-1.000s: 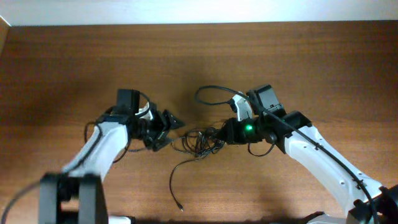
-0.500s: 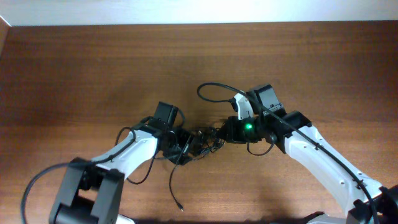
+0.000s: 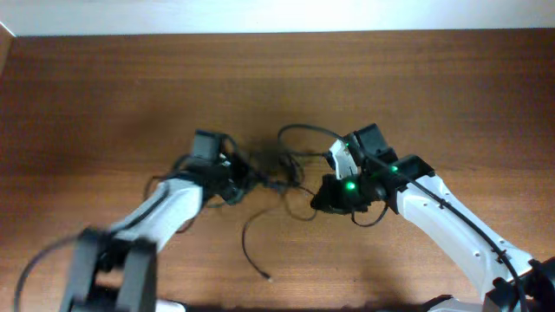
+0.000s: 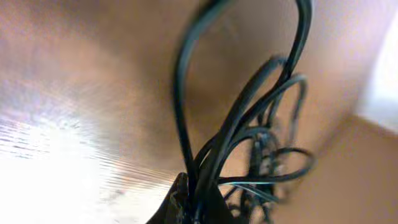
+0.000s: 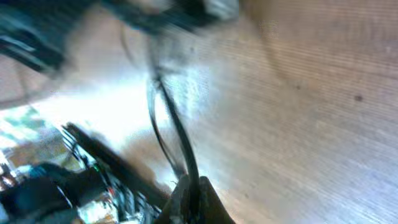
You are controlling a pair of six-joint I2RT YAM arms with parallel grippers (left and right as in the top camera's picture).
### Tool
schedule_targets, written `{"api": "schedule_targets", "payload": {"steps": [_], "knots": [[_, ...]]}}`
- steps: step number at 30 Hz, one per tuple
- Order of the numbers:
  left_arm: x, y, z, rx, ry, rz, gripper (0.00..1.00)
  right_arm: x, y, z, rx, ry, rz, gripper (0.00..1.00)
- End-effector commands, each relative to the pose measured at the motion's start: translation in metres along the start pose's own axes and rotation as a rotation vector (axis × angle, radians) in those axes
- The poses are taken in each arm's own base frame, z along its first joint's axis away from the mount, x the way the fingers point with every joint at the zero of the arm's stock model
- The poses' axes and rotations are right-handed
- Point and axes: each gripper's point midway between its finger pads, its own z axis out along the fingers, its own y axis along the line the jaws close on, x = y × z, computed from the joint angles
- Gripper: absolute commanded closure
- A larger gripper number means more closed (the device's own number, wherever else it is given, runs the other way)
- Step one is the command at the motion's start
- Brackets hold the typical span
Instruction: Untangle cables
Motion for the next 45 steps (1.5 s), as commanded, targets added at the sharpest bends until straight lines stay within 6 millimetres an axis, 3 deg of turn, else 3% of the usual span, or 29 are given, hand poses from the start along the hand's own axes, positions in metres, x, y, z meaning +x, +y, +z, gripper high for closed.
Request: {"api": "schedule_targets", "payload": {"steps": [1,2,4,8,11,14,20,25,29,35,38,42,43,44,45], "knots": [[-0.038,-0.05,-0.068,0.207,-0.179,0.094,1.0,0.032,-0.009,0.001,0.033,0.127,-0.241,0.96],[-0.041,-0.063,-0.087,0.265,-0.211,0.115,1.0,0.036,-0.014,0.0,0.059,0.144,-0.247,0.96],[-0.037,-0.072,-0.101,0.3,-0.235,0.158,1.0,0.03,-0.024,-0.001,0.121,0.115,-0.187,0.94],[-0.028,-0.081,-0.108,0.288,-0.287,0.512,1.0,0.011,-0.035,-0.001,0.202,0.024,-0.063,0.57],[-0.011,-0.087,-0.108,0.327,-0.237,0.721,1.0,0.002,-0.024,0.0,0.153,-0.013,-0.048,0.46],[0.016,-0.098,-0.112,0.435,-0.162,0.977,1.0,-0.007,0.011,0.003,-0.03,-0.028,-0.107,0.46],[0.017,-0.098,-0.112,0.432,-0.189,1.113,1.0,-0.005,0.064,-0.007,-0.322,-0.014,-0.284,0.46],[0.017,-0.099,-0.113,0.435,-0.198,1.151,1.0,-0.003,0.067,-0.008,-0.345,-0.004,-0.289,0.46],[0.013,-0.098,-0.112,0.416,-0.217,1.151,1.0,0.011,0.086,-0.017,-0.477,0.035,-0.386,0.43],[0.013,-0.098,-0.112,0.41,-0.234,1.223,1.0,0.012,0.086,-0.017,-0.482,0.042,-0.382,0.38],[0.011,-0.097,-0.112,0.403,-0.235,1.196,1.0,0.012,0.085,-0.018,-0.481,0.041,-0.374,0.36],[-0.022,-0.077,-0.106,0.276,-0.262,0.574,1.0,0.01,0.083,-0.016,-0.457,0.059,-0.266,0.29],[-0.025,-0.061,-0.101,0.234,-0.23,0.299,0.87,0.008,0.08,-0.014,-0.437,0.058,-0.234,0.28],[-0.022,-0.051,-0.098,0.209,-0.199,0.149,0.66,0.007,0.078,-0.013,-0.422,0.055,-0.215,0.27],[-0.02,-0.044,-0.096,0.193,-0.176,0.046,0.57,0.006,0.077,-0.013,-0.416,0.053,-0.212,0.27]]}}
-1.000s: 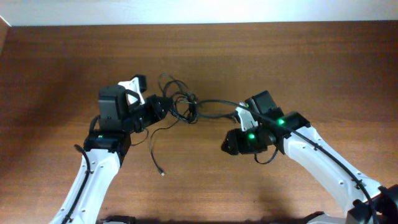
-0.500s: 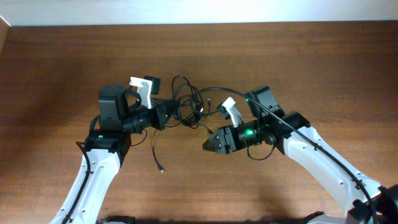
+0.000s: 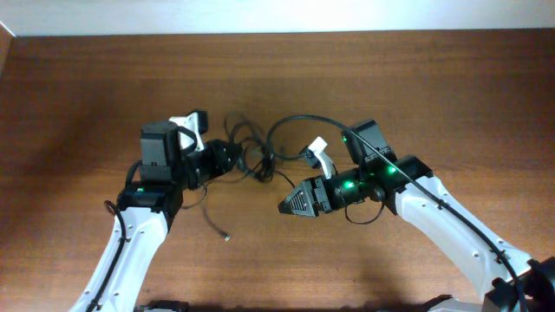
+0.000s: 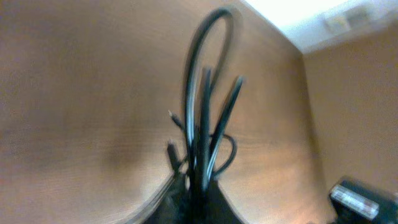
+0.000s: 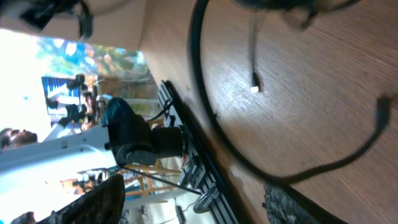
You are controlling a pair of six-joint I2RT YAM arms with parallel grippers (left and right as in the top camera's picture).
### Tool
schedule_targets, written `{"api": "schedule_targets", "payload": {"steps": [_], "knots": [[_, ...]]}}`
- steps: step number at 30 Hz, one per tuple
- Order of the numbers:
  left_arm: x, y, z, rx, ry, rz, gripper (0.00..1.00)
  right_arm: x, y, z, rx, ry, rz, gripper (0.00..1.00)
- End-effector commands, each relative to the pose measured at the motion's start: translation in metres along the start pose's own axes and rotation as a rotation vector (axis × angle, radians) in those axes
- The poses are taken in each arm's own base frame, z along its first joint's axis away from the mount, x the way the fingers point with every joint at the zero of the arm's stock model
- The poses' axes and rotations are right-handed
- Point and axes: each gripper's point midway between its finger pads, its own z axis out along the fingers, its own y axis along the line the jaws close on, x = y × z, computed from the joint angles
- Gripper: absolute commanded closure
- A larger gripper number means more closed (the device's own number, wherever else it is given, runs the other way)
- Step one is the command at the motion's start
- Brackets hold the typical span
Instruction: Untangle cables
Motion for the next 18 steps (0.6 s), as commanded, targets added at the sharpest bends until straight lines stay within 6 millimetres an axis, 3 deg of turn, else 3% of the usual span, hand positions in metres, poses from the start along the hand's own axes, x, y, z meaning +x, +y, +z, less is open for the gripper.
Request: {"api": "schedule_targets", "payload": {"steps": [1,2,3,4,12,14,18], "knots": [[0.007,0.021,-0.005,-0.116,-0.028,-0.6,0.45,-0.002,-0.004,0.001,0.026,-0.007,0.057,0.27],[0.011,0.025,-0.006,-0.138,-0.016,-0.6,0.37,-0.002,-0.004,0.001,0.027,-0.007,0.056,0.27],[0.015,0.033,-0.007,-0.177,-0.012,-0.546,0.06,-0.002,-0.005,0.001,0.033,-0.009,0.057,0.27],[0.017,0.04,-0.009,-0.214,-0.017,-0.498,0.01,-0.002,-0.006,0.001,0.042,-0.012,0.057,0.27],[0.016,0.053,-0.012,-0.281,-0.047,-0.476,0.01,-0.003,-0.014,0.0,0.084,-0.022,0.063,0.27],[0.025,0.058,-0.014,-0.312,-0.033,-0.591,0.01,-0.003,-0.014,0.0,0.085,-0.022,0.063,0.26],[0.068,0.073,-0.024,-0.466,-0.009,-1.112,0.01,-0.006,-0.023,-0.001,0.135,-0.039,0.063,0.26]]}}
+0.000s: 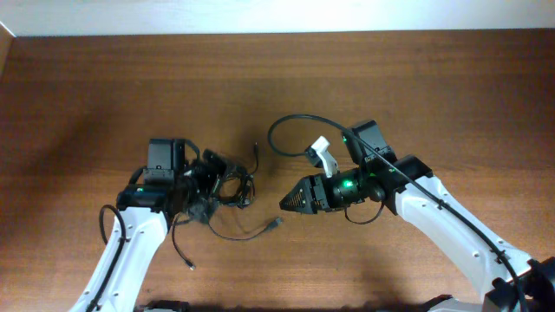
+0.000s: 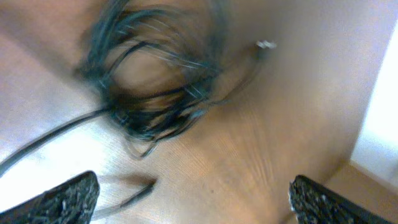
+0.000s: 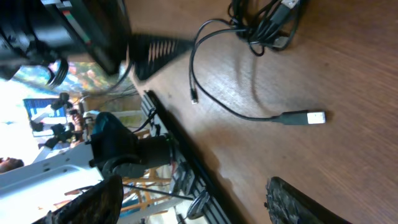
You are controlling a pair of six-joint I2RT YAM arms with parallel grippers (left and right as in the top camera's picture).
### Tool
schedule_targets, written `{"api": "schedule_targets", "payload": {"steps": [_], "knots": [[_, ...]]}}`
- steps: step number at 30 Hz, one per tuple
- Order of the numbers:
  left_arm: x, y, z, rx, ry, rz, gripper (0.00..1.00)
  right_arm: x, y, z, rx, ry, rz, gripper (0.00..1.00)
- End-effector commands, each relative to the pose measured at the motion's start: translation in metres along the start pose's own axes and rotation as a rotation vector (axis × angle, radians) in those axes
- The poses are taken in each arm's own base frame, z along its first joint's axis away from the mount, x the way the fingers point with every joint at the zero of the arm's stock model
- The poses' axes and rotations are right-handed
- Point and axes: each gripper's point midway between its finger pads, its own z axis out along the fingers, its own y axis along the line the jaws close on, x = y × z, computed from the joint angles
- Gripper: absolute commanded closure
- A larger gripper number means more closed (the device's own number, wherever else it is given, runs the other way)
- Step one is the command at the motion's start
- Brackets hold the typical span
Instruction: Untangle cables
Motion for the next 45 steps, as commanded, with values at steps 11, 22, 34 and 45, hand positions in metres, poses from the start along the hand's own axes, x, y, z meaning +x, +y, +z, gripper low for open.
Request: {"api": "schedule_targets", "payload": {"steps": [11,22,34,45], "knots": [[0.009,0.042,0.043,-0.236,-0.196,-0.646,0.27,0.004,-0.02,0.0,0.11,0.002,0.034,0.22],[-0.002,0.056,0.091,-0.332,-0.116,-0.268,1.0,0.006,-0.025,-0.001,0.138,0.003,0.046,0.22],[-0.012,-0.091,-0.008,0.188,-0.29,1.284,1.0,0.002,-0.04,-0.004,0.228,-0.024,0.04,0.22],[0.067,-0.102,-0.03,0.585,-0.094,1.746,1.0,-0.035,-0.042,-0.059,0.228,-0.199,-0.143,0.22]]}}
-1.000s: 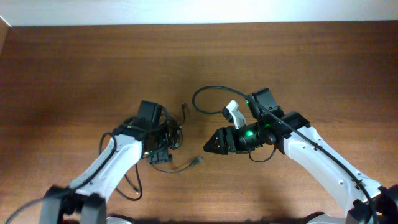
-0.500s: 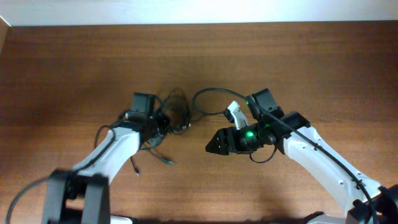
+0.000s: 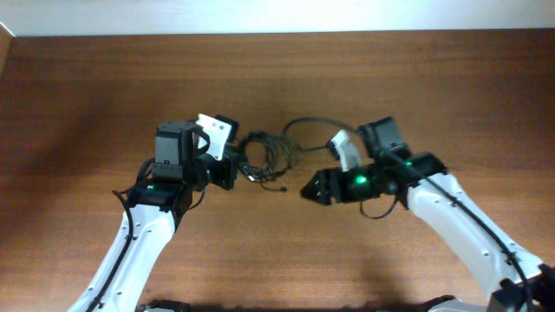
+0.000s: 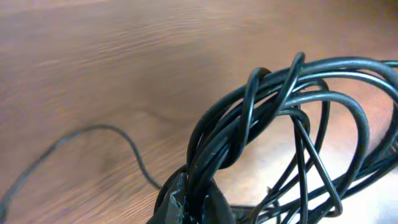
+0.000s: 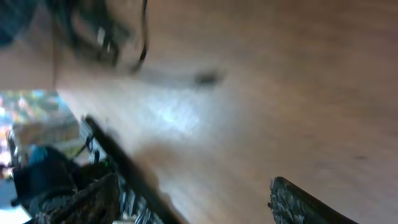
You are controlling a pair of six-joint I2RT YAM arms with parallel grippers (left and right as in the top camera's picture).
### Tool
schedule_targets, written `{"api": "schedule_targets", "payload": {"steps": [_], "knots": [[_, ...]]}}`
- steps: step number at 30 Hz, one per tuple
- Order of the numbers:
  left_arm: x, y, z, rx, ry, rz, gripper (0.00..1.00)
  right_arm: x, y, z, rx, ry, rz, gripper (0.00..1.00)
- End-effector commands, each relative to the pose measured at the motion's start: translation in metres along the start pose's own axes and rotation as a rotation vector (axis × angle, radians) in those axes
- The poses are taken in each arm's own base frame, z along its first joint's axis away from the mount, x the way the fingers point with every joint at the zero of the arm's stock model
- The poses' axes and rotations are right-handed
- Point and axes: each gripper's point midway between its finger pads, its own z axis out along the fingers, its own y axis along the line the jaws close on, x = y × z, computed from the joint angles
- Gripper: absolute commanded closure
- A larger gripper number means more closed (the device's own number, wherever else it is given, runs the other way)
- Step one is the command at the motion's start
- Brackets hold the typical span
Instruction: Untangle cables
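A tangled bundle of black cables (image 3: 264, 156) hangs at the table's middle, and my left gripper (image 3: 234, 165) is shut on its left side. The left wrist view shows the looped bundle (image 4: 280, 124) rising from my closed fingers (image 4: 186, 202), held above the wood. One cable arcs (image 3: 303, 123) from the bundle toward the right arm. My right gripper (image 3: 307, 191) stands open just right of the bundle, with nothing between its fingers. Its wrist view is blurred, with the fingers (image 5: 301, 199) set wide apart and the bundle (image 5: 99, 31) a dark smear at top left.
The brown wooden table (image 3: 434, 78) ends at a white wall along the far edge. A thin loose cable tail (image 4: 124, 137) trails over the wood below the bundle.
My left gripper was open over the bundle lying low at the left. It is now shut on the bundle, which is held higher and farther right. My right gripper has shifted right, still open.
Both grippers were shut on cables at the table's middle. Then my right gripper was open while the left held the bundle. Then the left was open too, with the bundle lying beside it. Now the left holds the bundle again.
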Motion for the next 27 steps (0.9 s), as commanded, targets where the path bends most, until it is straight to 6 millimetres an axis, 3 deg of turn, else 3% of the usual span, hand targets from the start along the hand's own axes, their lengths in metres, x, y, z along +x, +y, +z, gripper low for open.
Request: {"api": "schedule_targets", "payload": {"steps": [1,3,5,8,15,21,24,27], "knots": [[-0.018,-0.053,-0.015,0.287,-0.097,0.235,1.0,-0.021,0.015,-0.028,-0.08,-0.1,-0.211,0.24],[-0.018,-0.064,-0.019,0.354,-0.108,0.251,1.0,-0.021,0.035,-0.032,-0.187,-0.123,-0.403,0.29],[-0.014,-0.072,-0.022,0.408,-0.112,0.28,1.0,-0.032,0.038,-0.033,-0.183,-0.169,-0.495,0.51],[-0.013,-0.076,-0.024,0.43,-0.107,0.271,1.0,-0.042,0.043,-0.036,-0.188,-0.216,-0.561,0.52],[-0.013,-0.08,-0.025,0.456,-0.1,0.213,1.0,-0.034,0.073,-0.045,-0.372,-0.216,-0.608,0.51],[-0.013,-0.079,-0.025,0.456,-0.091,0.177,1.0,-0.025,0.104,-0.031,-0.436,-0.193,-0.678,0.51],[-0.013,-0.08,-0.025,0.457,-0.09,0.173,1.0,-0.029,0.107,-0.03,-0.43,-0.198,-0.651,0.52],[-0.012,-0.08,-0.025,0.458,-0.089,0.172,1.0,-0.043,0.099,-0.027,-0.353,-0.233,-0.581,0.62]]}}
